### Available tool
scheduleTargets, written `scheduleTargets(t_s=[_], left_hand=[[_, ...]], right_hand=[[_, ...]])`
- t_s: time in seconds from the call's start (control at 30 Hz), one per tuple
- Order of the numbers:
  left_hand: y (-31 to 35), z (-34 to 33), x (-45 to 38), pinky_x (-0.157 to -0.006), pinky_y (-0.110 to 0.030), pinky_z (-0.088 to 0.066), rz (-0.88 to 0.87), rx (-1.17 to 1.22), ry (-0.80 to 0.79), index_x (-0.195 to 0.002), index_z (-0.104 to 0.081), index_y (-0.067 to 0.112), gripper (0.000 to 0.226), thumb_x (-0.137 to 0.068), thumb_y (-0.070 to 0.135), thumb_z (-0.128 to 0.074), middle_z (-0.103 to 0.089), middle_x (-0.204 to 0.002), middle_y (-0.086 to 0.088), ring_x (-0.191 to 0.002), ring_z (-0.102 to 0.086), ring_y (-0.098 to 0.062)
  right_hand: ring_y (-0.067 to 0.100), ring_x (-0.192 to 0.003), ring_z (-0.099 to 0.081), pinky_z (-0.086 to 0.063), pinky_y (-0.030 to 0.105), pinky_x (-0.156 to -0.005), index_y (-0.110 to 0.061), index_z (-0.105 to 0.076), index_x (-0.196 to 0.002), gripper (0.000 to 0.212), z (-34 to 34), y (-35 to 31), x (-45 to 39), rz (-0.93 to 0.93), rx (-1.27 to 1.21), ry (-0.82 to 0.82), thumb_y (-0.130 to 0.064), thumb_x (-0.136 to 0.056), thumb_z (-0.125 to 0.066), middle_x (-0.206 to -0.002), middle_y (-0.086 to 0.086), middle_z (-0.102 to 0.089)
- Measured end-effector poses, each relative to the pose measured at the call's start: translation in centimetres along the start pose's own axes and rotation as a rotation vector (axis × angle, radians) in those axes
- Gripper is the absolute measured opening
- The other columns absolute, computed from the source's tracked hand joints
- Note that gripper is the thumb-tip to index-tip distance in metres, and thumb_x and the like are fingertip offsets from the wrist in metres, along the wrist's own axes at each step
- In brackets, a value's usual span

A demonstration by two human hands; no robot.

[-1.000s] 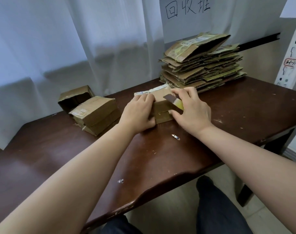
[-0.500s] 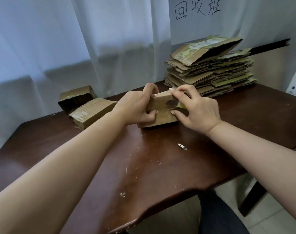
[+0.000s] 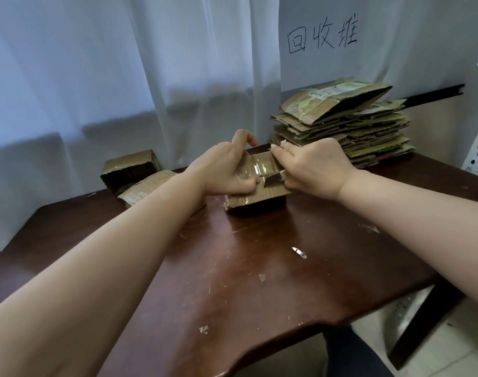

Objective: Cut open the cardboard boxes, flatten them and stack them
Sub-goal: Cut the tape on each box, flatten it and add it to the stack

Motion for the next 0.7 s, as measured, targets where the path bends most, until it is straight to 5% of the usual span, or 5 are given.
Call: scheduleTargets(t_s=[0.17,0.33,0.43,0.57,0.7], left_hand=[[-0.7,-0.1,1.8,-0.076,-0.026,-0.044,-0.008,-0.032,0.057,-0.119,-0.05,0.014,0.074,-0.071,0.07,-0.055,-0.053,-0.102,0.005,-0.088,-0.056,-0.015],[-0.7,0.4,2.8,-0.073,-0.03,-0.046,0.054,-0.093,0.131,-0.112,-0.059,0.018,0.063,-0.074,0.069,-0.06,-0.057,-0.099,0.004,-0.086,-0.057,-0.016],[-0.2,0.4,3.3,-0.063,-0.029,-0.043,0.02,-0.14,0.139,-0.101,-0.066,0.016,0.051,-0.084,0.062,-0.049,-0.062,-0.089,0.0,-0.077,-0.06,-0.02],[0.6,0.0,4.3,-0.06,-0.027,-0.04,-0.008,-0.144,0.135,-0.093,-0.071,0.021,0.028,-0.091,0.046,-0.059,-0.066,-0.08,0.005,-0.071,-0.061,-0.018],[-1.0,-0.3,4.9,-0.059,-0.027,-0.04,0.155,0.152,0.193,-0.069,-0.055,0.035,0.026,-0.09,0.049,-0.059,-0.053,-0.059,0.015,-0.058,-0.05,-0.004]], right_hand=[[0.027,-0.049,-0.066,-0.035,0.021,-0.044,-0.001,-0.069,-0.107,0.057,0.1,0.0,0.3,0.002,-0.085,0.003,-0.034,-0.061,-0.08,-0.099,0.017,-0.073],[0.028,-0.048,-0.064,-0.034,0.022,-0.044,-0.005,-0.07,-0.095,0.049,1.6,0.1,0.5,-0.014,-0.217,0.084,-0.041,-0.077,-0.042,-0.077,0.008,-0.073],[0.026,-0.044,-0.059,-0.028,0.021,-0.042,-0.01,-0.07,-0.091,0.044,2.6,-0.4,0.5,0.001,-0.249,0.136,-0.037,-0.08,-0.039,-0.06,0.002,-0.066],[0.03,-0.052,-0.063,-0.04,0.025,-0.043,-0.014,-0.069,-0.105,0.045,1.9,0.0,2.4,-0.086,-0.36,0.125,-0.034,-0.081,-0.037,-0.079,0.004,-0.072],[0.028,-0.082,-0.064,-0.042,0.032,-0.061,-0.021,-0.058,-0.114,0.032,-1.0,3.7,4.7,-0.424,-0.572,-0.006,-0.042,-0.089,-0.058,-0.098,-0.002,-0.067]])
Point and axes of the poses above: each hand's wrist, its own x-axis away from the middle knuckle, its own z-axis out of the back of the hand, y = z × x, the point moved 10 cm from there along -x, towards the middle knuckle
